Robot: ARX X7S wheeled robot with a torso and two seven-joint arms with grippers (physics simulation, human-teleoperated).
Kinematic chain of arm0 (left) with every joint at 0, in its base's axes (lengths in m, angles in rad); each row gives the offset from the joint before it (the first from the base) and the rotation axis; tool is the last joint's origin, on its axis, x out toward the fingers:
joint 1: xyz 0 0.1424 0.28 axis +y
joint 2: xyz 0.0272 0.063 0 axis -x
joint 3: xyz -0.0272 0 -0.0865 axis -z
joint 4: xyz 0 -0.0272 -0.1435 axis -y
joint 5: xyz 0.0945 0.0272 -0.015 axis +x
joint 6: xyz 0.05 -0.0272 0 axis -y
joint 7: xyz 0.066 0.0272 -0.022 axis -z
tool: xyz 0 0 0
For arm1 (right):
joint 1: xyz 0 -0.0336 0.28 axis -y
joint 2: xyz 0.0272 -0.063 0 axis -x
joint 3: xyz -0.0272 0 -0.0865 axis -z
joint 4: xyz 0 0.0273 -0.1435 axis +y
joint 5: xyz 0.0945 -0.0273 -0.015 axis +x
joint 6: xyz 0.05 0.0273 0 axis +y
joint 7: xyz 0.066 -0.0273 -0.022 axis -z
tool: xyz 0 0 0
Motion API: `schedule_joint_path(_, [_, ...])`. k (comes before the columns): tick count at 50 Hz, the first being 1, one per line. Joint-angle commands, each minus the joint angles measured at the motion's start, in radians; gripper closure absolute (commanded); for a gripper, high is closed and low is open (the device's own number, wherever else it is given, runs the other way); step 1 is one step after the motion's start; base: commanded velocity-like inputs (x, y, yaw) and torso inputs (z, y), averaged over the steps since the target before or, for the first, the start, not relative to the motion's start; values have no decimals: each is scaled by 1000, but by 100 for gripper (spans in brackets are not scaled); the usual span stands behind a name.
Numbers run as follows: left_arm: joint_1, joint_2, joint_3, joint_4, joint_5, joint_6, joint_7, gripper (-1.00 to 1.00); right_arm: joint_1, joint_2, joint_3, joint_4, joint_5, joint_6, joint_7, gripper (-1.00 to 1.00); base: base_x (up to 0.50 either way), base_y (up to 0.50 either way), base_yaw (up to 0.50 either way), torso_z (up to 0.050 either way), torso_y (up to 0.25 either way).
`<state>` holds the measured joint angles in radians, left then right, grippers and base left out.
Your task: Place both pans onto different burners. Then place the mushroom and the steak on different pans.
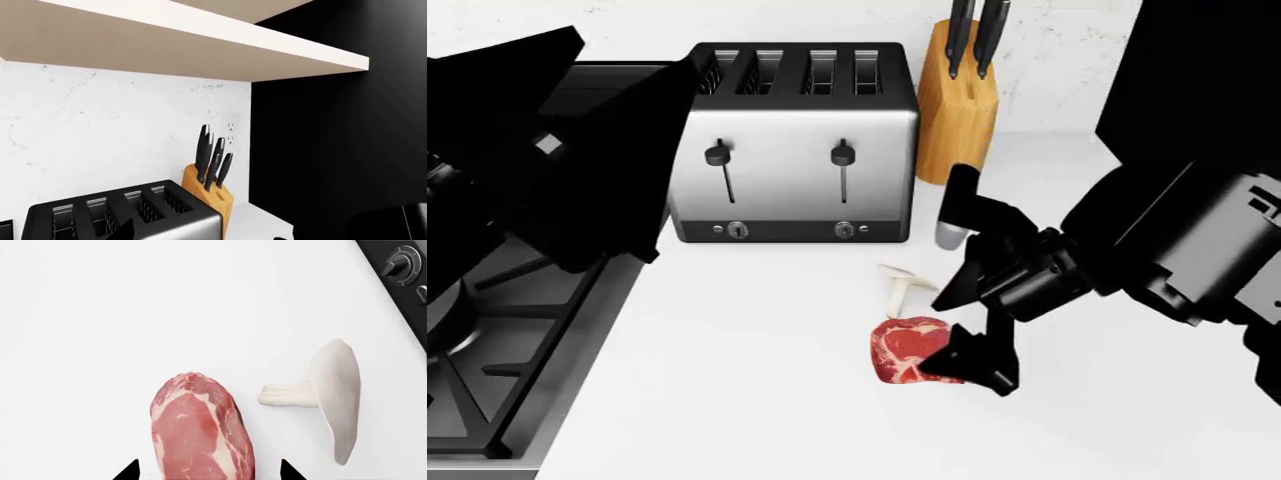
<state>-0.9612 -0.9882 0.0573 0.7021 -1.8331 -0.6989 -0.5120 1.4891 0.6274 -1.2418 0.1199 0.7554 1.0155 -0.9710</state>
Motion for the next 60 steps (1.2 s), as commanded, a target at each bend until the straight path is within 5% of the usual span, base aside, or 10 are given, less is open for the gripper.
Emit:
schedule_joint_path(1, [6, -2, -5, -1, 2, 2, 5, -100, -11, -11, -24, 14, -11, -1, -8, -100, 0, 0, 0, 0, 0])
schedule_joint_path(44, [25, -6, -15, 2, 3, 7, 15, -100, -25, -48, -107, 69, -59, -8, -36, -100, 0, 0, 0, 0, 0])
schedule_joint_path(45, [25, -6, -15, 3, 3, 7, 15, -100, -26, -46, -108, 65, -61, -11, -35, 100, 0, 0, 0, 0, 0])
schedule_joint_path(60, [32, -22, -23, 15, -10, 6, 8, -100, -17, -16, -87, -6, -44, -15, -16, 100, 0, 0, 0, 0, 0])
